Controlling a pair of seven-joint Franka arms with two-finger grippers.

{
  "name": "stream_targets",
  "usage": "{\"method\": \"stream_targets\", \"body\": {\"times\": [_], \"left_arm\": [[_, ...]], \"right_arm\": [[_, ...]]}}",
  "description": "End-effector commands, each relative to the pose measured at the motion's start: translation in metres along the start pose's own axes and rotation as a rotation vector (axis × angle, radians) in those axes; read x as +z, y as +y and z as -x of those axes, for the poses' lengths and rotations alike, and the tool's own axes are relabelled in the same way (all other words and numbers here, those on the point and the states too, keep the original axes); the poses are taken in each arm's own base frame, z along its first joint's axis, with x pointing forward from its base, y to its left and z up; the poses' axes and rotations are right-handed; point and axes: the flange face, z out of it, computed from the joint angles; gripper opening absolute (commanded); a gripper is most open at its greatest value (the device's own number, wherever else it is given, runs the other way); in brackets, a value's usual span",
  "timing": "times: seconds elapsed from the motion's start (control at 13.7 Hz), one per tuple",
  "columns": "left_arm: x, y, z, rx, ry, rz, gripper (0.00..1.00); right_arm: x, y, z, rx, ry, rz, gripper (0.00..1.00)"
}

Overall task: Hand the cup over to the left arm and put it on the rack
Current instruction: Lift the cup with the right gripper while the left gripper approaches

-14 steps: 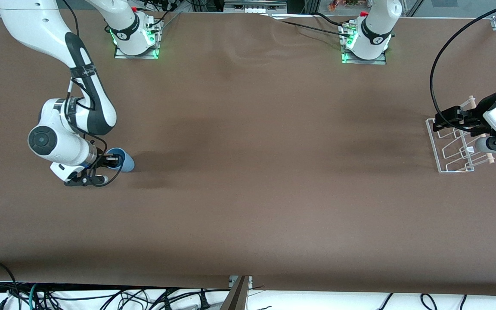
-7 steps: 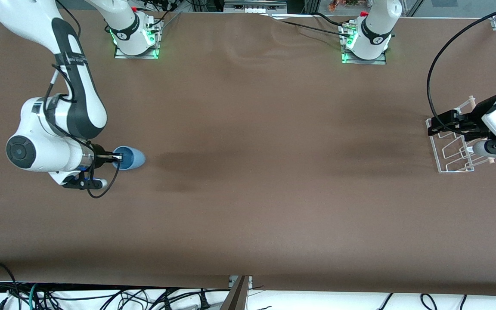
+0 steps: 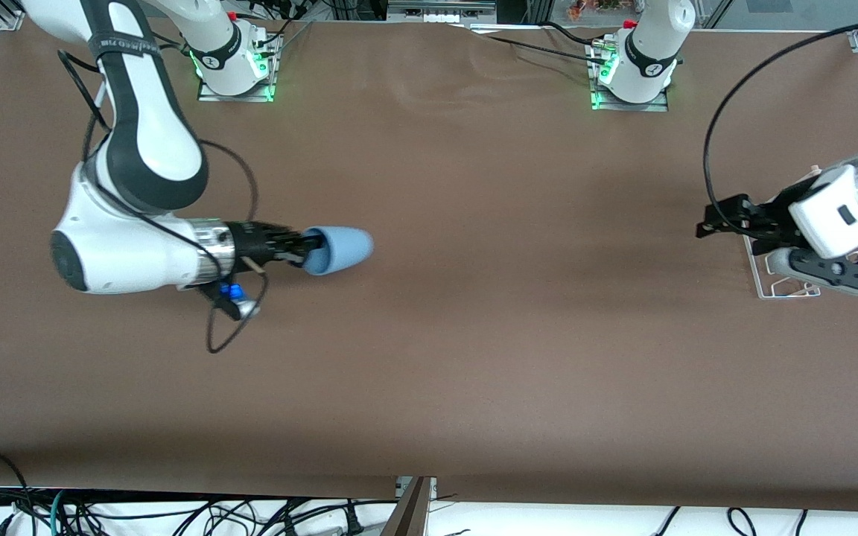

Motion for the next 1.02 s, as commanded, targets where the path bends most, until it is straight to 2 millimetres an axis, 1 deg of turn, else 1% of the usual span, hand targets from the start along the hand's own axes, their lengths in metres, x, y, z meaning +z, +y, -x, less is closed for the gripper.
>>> {"method": "stream_targets", "body": {"times": [0.0, 0.07, 0.22, 0.29, 0.36, 0.44, 0.51, 0.58, 0.66, 0.73, 0.8, 0.95], "left_arm": [[0.004, 0.010, -0.003, 0.327, 0.033, 0.078, 1.00], [0.011, 0.018, -0.005, 0.481, 0.032, 0.087, 1.00], [0.017, 0.037, -0.016, 0.716, 0.089, 0.071, 1.00], [0.021, 0.048, -0.021, 0.792, 0.117, 0.062, 1.00], [0.025, 0.061, -0.027, 0.853, 0.145, 0.052, 1.00], [0.028, 0.072, -0.031, 0.905, 0.165, 0.041, 1.00], [0.032, 0.085, -0.034, 0.951, 0.181, 0.036, 1.00], [0.032, 0.099, -0.036, 0.992, 0.196, 0.022, 1.00], [0.034, 0.112, -0.038, 1.022, 0.205, 0.022, 1.00], [0.034, 0.124, -0.038, 1.043, 0.218, 0.020, 1.00], [0.037, 0.131, -0.039, 1.061, 0.228, 0.016, 1.00], [0.051, 0.151, -0.040, 1.120, 0.243, 0.013, 1.00]], "right_arm": [[0.022, -0.055, 0.018, 0.218, -0.159, -0.167, 0.00], [0.033, -0.073, 0.031, 0.282, -0.212, -0.238, 0.00], [0.059, -0.103, 0.055, 0.369, -0.192, -0.361, 0.00], [0.076, -0.112, 0.063, 0.396, -0.190, -0.394, 0.00], [0.089, -0.120, 0.073, 0.425, -0.214, -0.419, 0.00], [0.107, -0.126, 0.083, 0.447, -0.236, -0.433, 0.00], [0.119, -0.133, 0.093, 0.479, -0.243, -0.472, 0.00], [0.126, -0.137, 0.099, 0.509, -0.239, -0.503, 0.00], [0.138, -0.141, 0.112, 0.515, -0.233, -0.511, 0.00], [0.142, -0.143, 0.115, 0.517, -0.230, -0.518, 0.00], [0.144, -0.143, 0.117, 0.515, -0.228, -0.518, 0.00], [0.145, -0.143, 0.116, 0.517, -0.228, -0.519, 0.00]]}}
